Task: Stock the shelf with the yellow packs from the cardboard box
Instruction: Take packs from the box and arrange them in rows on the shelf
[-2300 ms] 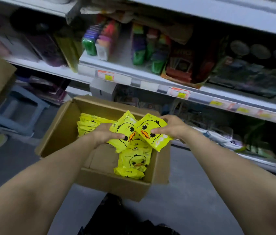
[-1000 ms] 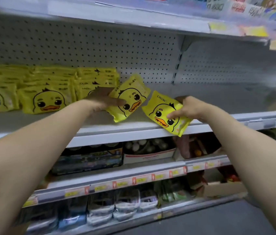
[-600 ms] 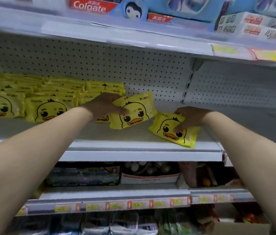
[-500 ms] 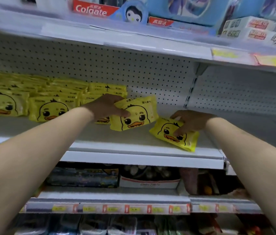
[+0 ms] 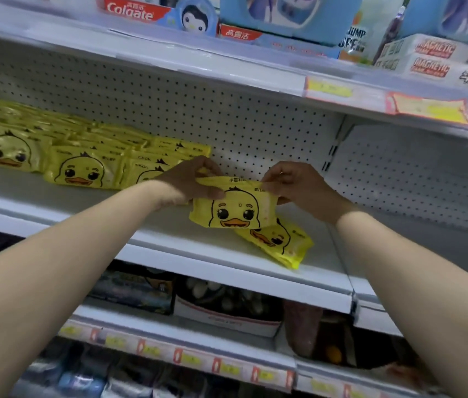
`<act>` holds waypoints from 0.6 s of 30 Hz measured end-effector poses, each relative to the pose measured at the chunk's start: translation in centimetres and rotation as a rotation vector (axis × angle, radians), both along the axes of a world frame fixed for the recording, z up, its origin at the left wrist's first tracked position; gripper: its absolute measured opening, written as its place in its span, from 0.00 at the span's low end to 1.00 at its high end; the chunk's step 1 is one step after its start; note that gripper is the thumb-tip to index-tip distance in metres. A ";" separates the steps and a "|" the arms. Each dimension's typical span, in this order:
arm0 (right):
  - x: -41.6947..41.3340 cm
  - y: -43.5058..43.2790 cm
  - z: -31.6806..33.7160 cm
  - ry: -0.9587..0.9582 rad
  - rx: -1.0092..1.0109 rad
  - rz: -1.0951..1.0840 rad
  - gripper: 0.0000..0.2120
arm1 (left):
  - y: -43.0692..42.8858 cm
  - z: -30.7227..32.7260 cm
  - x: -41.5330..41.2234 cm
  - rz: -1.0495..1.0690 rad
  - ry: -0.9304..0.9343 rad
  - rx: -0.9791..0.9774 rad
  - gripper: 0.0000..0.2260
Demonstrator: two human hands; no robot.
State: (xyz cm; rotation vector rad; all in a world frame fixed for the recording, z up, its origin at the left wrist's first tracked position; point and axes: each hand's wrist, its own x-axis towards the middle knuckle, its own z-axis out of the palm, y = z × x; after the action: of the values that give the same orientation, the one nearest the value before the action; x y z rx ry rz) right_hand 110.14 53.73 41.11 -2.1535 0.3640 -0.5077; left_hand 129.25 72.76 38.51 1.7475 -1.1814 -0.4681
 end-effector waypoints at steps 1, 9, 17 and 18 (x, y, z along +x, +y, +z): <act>-0.3 -0.3 -0.1 -0.022 0.038 0.001 0.07 | 0.2 -0.3 -0.3 0.011 0.027 -0.050 0.16; -0.3 -0.9 -0.7 -0.065 0.176 0.007 0.04 | 0.4 -0.9 -1.5 0.101 0.114 -0.137 0.05; 2.0 -0.8 -0.9 -0.088 0.145 -0.025 0.07 | -0.2 0.4 1.4 0.116 0.208 -0.113 0.03; 2.0 -0.9 -0.9 -0.090 0.136 -0.037 0.07 | -0.2 0.6 1.6 0.077 0.289 -0.117 0.02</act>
State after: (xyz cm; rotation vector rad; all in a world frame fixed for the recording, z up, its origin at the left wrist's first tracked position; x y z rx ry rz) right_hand 112.18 52.81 40.21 -1.9892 0.3773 -0.5825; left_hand 130.88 72.55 39.14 1.5590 -0.9151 -0.5723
